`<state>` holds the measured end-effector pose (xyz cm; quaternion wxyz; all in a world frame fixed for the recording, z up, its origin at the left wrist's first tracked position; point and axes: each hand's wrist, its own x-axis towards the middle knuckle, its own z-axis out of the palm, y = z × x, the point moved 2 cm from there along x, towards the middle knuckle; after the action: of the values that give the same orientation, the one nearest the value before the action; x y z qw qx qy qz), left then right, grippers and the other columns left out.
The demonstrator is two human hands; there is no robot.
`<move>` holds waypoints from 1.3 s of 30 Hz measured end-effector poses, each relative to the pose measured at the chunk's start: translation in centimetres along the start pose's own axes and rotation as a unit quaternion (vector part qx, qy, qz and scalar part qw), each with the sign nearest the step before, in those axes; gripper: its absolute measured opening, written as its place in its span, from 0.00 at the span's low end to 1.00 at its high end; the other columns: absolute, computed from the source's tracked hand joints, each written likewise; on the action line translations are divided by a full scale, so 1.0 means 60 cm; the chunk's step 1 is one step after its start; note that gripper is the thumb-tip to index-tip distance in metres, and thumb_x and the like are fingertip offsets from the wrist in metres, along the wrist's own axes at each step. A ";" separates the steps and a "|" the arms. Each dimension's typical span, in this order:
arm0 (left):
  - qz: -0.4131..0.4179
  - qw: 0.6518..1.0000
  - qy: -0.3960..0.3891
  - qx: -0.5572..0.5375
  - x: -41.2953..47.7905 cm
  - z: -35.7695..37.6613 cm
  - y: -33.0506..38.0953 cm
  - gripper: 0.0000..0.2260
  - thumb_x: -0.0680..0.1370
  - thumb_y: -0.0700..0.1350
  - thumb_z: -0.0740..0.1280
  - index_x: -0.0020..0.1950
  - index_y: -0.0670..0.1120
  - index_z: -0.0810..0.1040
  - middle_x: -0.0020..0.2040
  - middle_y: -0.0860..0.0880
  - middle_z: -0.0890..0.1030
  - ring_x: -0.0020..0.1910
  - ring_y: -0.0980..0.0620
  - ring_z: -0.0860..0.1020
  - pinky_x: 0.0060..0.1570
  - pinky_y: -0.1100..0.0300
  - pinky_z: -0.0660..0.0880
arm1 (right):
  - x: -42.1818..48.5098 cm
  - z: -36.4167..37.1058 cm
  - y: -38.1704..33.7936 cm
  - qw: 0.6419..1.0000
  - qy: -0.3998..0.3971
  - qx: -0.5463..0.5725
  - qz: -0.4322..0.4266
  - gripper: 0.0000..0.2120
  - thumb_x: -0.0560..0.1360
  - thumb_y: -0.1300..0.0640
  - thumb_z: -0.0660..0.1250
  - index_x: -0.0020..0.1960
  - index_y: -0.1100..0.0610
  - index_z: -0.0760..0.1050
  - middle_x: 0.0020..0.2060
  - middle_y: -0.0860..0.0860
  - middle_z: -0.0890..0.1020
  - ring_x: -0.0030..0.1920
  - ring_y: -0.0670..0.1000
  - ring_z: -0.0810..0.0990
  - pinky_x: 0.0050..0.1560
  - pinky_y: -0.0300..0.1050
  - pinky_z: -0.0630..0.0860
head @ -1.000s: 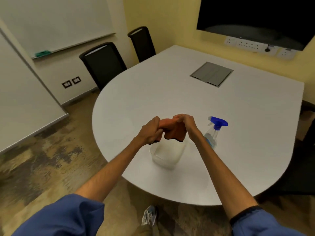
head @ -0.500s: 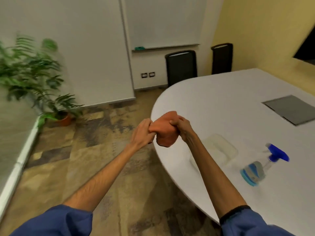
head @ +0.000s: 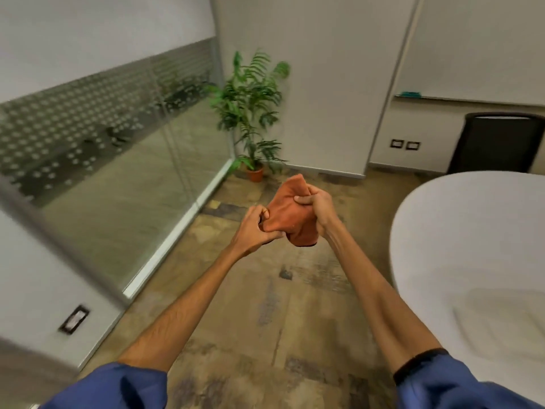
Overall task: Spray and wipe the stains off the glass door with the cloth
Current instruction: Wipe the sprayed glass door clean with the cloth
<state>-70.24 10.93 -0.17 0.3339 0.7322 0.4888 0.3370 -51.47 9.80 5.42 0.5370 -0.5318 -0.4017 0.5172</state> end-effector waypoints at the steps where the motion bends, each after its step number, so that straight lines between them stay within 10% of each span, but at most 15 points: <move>1: -0.019 1.000 0.000 -0.009 -0.032 -0.034 -0.015 0.31 0.61 0.62 0.76 0.51 0.43 0.72 0.53 0.45 0.73 0.52 0.50 0.72 0.51 0.58 0.70 | -0.015 0.040 0.004 1.000 -0.018 -0.002 -0.001 0.20 0.67 0.71 0.69 0.56 0.57 0.83 0.56 0.58 0.85 0.61 0.60 0.81 0.68 0.57 0.74; 8: -0.210 0.941 0.109 -0.243 -0.241 -0.242 -0.094 0.21 0.71 0.63 0.71 0.49 0.45 0.82 0.48 0.45 0.85 0.53 0.45 0.81 0.54 0.54 0.75 | -0.129 0.298 0.039 0.989 -0.143 0.027 0.004 0.19 0.68 0.71 0.67 0.58 0.62 0.81 0.52 0.59 0.84 0.54 0.57 0.81 0.64 0.56 0.75; 15: -0.315 0.826 0.199 -0.423 -0.459 -0.413 -0.161 0.22 0.79 0.47 0.69 0.68 0.35 0.74 0.65 0.38 0.78 0.62 0.43 0.78 0.71 0.47 0.70 | -0.246 0.546 0.070 0.962 -0.272 0.021 0.014 0.15 0.66 0.70 0.68 0.48 0.57 0.83 0.45 0.54 0.85 0.50 0.54 0.82 0.62 0.52 0.75; 34: -0.200 0.660 0.693 -0.210 -1.028 -0.860 -0.239 0.06 0.73 0.42 0.76 0.48 0.47 0.82 0.42 0.52 0.85 0.39 0.59 0.84 0.38 0.66 0.78 | -0.624 1.235 0.145 0.863 -0.503 0.017 -0.027 0.17 0.67 0.74 0.68 0.48 0.57 0.83 0.37 0.50 0.85 0.38 0.47 0.82 0.44 0.43 0.80; 39: -0.167 0.637 0.742 -0.123 -1.125 -1.007 -0.231 0.09 0.77 0.42 0.73 0.56 0.46 0.80 0.50 0.51 0.84 0.49 0.56 0.82 0.41 0.71 0.78 | -0.730 1.420 0.117 0.842 -0.524 0.056 -0.111 0.17 0.70 0.75 0.69 0.53 0.57 0.79 0.43 0.52 0.85 0.40 0.43 0.82 0.46 0.39 0.78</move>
<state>-146.48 -38.77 10.43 -0.0034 0.0940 0.6401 0.7625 -142.20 -20.70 13.21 0.3288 -0.1020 -0.6501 0.6774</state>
